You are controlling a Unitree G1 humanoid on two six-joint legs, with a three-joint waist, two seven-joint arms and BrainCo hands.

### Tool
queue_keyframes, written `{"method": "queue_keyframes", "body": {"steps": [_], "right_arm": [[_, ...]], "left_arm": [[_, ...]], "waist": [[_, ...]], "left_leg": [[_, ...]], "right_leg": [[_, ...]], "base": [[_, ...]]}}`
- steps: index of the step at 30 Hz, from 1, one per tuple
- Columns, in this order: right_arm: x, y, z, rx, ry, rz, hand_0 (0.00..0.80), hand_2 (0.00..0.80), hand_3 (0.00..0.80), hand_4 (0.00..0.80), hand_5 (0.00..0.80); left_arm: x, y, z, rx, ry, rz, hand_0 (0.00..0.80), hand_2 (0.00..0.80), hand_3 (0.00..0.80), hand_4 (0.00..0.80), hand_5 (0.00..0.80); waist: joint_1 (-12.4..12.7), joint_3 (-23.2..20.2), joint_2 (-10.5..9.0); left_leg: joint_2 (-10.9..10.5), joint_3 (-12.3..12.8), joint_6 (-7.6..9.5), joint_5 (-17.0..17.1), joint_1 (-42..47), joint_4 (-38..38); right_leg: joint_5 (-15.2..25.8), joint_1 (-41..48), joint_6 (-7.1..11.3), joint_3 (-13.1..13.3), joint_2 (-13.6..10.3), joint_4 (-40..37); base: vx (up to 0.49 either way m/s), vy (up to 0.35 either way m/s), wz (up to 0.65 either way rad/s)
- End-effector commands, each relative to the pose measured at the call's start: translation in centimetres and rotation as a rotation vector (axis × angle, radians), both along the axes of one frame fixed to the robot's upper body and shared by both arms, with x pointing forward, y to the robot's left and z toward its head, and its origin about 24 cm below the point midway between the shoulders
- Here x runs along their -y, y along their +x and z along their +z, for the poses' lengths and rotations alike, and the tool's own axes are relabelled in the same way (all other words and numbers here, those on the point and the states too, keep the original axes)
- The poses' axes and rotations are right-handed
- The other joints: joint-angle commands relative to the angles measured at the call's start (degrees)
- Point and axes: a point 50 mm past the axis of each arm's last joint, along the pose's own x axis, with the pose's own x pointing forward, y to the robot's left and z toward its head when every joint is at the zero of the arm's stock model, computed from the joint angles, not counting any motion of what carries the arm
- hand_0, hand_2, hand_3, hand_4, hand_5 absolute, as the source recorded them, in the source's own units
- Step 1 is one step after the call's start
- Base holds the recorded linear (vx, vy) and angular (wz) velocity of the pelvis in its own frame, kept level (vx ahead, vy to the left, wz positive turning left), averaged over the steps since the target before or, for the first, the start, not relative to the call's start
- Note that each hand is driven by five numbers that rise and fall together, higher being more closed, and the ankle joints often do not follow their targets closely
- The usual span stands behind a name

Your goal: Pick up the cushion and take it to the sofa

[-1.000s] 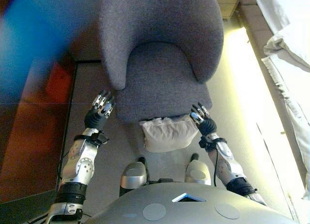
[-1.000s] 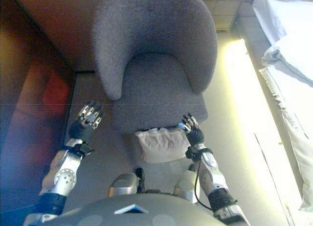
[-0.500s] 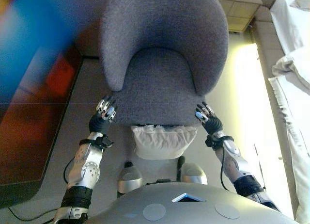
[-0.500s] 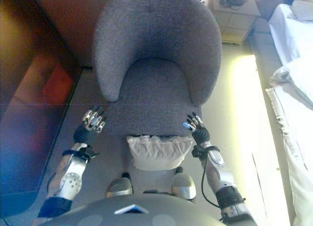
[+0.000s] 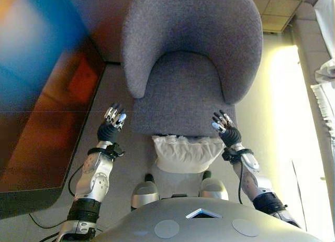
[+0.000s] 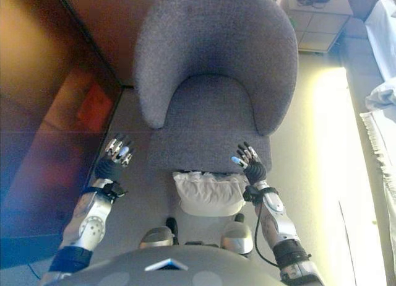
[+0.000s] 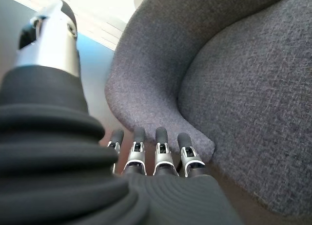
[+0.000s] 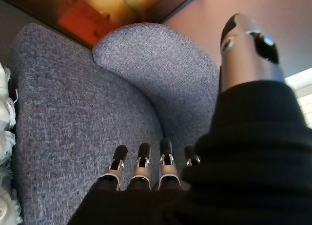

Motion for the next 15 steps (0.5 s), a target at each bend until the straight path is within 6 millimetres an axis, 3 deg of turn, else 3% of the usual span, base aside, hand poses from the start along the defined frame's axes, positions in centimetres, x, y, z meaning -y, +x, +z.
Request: {"method": "queue_keyframes", "body": {"steps": [1, 3, 7, 12, 15], "right_arm": [[-1.4, 2.7, 3.6, 0.211, 0.403, 0.027, 0.000, 0.000, 0.000, 0.000, 0.000], [-2.9, 2.9, 4.4, 0.297, 0.729, 0.118, 0.000, 0.000, 0.000, 0.000, 0.000], [-4.8, 3.1, 6.4, 0.482, 1.187, 0.234, 0.000, 0.000, 0.000, 0.000, 0.000], [-5.4, 3.2, 5.7, 0.408, 1.155, 0.202, 0.000, 0.000, 0.000, 0.000, 0.000], [-5.3, 2.2, 5.0, 0.376, 1.129, 0.222, 0.000, 0.000, 0.000, 0.000, 0.000]], "left_arm": [[0.6, 1.6, 2.6, 0.185, -0.226, -0.100, 0.000, 0.000, 0.000, 0.000, 0.000], [2.5, 1.4, 2.4, 0.227, -0.485, -0.214, 0.000, 0.000, 0.000, 0.000, 0.000], [5.4, 0.9, 1.9, 0.309, -0.919, -0.347, 0.000, 0.000, 0.000, 0.000, 0.000], [5.8, 0.7, 1.7, 0.344, -0.976, -0.314, 0.000, 0.000, 0.000, 0.000, 0.000], [5.1, 0.4, 1.7, 0.347, -0.983, -0.296, 0.000, 0.000, 0.000, 0.000, 0.000]], "waist": [[1.5, -0.8, -2.31], [2.0, -1.0, -2.05], [2.2, -1.7, -1.66], [2.1, -3.0, -1.39], [2.2, -3.8, -1.44]], "left_leg": [[3.6, 1.5, -0.06, 0.3, -0.6, 0.0], [3.5, 1.4, -0.12, 1.3, -0.7, -1.8], [4.1, 2.5, -0.40, 1.4, -0.5, -1.8], [4.4, 3.4, -0.33, 0.6, 0.4, -1.2], [4.6, 3.4, -0.38, 0.6, 0.7, -1.3]], "right_leg": [[3.7, -2.1, 4.48, -3.1, -5.1, 0.7], [4.0, -2.0, 4.24, -4.0, -4.3, -0.5], [4.1, -2.0, 4.47, -4.6, -4.2, -0.7], [3.4, -1.1, 4.49, -4.1, -4.3, -0.5], [2.8, -0.3, 4.20, -4.1, -3.8, -0.8]], "base": [[-0.070, -0.008, 0.01], [-0.086, -0.025, 0.02], [-0.027, -0.011, 0.02], [0.068, -0.006, -0.04], [0.058, -0.013, -0.01]]}}
